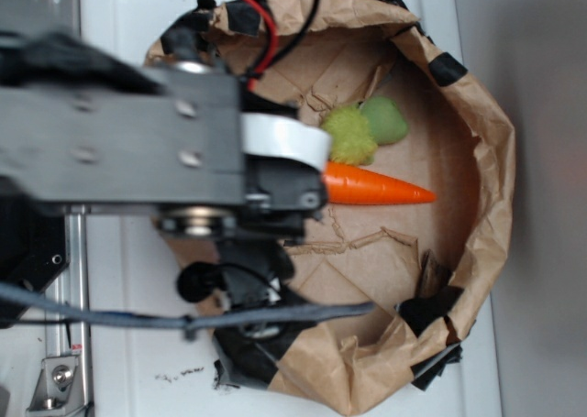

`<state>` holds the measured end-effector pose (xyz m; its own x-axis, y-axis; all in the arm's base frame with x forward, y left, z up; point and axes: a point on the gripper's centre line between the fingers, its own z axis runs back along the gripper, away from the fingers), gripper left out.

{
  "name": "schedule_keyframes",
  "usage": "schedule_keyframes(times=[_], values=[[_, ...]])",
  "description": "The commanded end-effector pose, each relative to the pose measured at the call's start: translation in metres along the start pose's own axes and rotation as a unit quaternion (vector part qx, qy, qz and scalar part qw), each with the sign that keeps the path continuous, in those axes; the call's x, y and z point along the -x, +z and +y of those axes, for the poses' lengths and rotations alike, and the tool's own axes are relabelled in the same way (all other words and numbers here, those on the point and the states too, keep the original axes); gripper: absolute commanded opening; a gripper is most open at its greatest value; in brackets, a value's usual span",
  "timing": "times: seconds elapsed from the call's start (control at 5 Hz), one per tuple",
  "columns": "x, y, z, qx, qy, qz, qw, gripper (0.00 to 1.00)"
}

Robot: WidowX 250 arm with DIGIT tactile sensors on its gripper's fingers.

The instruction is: Grab the carrot.

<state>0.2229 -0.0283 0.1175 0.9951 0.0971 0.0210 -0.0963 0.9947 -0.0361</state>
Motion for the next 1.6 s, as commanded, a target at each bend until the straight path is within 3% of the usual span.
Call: schedule_keyframes(times=[0.0,0.2,0.4,0.8,1.0,1.4], values=[[-0.029,-0.052,0.003,-0.031,-0.046,-0.010,0.998,1.00],[-0.038,-0.047,0.003,-0.019,-0.064,-0.009,0.998,1.00],[-0.040,-0.016,0.010,0.001,-0.055,-0.019,0.998,1.00],[-0.033,0.069,0.031,0.040,-0.027,-0.079,0.996,1.00],[-0.041,0.046,0.036,0.029,-0.021,-0.057,0.998,1.00],[-0.047,-0.037,0.019,-0.001,-0.044,-0.011,0.999,1.00]])
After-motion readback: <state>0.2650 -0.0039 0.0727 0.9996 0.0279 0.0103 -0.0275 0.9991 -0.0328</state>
